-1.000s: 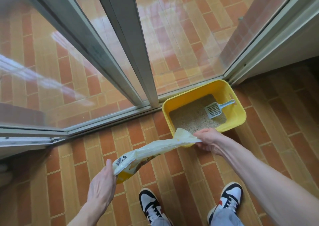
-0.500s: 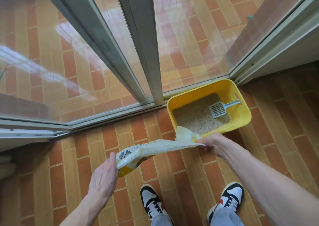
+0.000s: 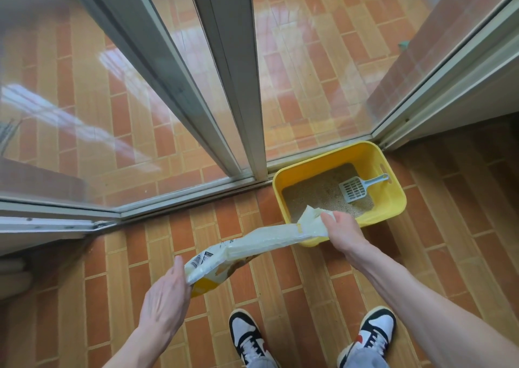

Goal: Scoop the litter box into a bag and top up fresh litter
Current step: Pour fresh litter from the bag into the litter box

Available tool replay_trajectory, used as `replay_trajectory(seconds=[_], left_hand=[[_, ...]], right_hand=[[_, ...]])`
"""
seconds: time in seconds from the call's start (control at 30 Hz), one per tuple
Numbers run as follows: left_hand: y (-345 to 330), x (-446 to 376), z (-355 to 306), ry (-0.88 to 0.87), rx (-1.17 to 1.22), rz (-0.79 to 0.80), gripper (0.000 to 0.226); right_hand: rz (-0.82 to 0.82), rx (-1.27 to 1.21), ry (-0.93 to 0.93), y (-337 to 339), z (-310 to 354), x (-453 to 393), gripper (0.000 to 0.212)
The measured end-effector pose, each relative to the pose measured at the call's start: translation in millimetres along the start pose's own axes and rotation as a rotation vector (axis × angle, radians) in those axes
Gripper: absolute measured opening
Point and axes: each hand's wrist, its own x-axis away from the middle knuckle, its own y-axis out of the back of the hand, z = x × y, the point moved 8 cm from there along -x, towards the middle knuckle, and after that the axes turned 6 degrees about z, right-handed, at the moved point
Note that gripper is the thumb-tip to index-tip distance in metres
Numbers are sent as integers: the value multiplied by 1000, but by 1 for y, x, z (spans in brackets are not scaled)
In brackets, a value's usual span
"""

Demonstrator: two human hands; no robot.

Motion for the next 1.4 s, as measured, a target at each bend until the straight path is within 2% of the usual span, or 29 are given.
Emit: replay_trajectory(seconds=[0.23,0.5,0.6,0.77,0.93,1.13,1.4], left_hand=[[31,-7,-11,-98,-95,-69,45],[59,-14,-37,-90,-234,-82,46],[66,-11,-41,-48,-189,-102,51],[71,-12,-37,128,82,-130,55],[76,-14,-46,118,122,-135,54],[83,-14,-59,77,123,-145,52],[98,-13,-65,69,120,-166,48]], right_hand=[[-72,-192,40,17,1,15,43],[-3,-201,-57,24,-36,-3,30],[12,-189,-92,22,-51,-7,29],[15,-214,-116,22,-60,-8,30],[1,-206,-167,27,-70,-11,17],[20,-192,-282,26,-92,-15,25],[10,-275,-207,32,-81,-12,17]])
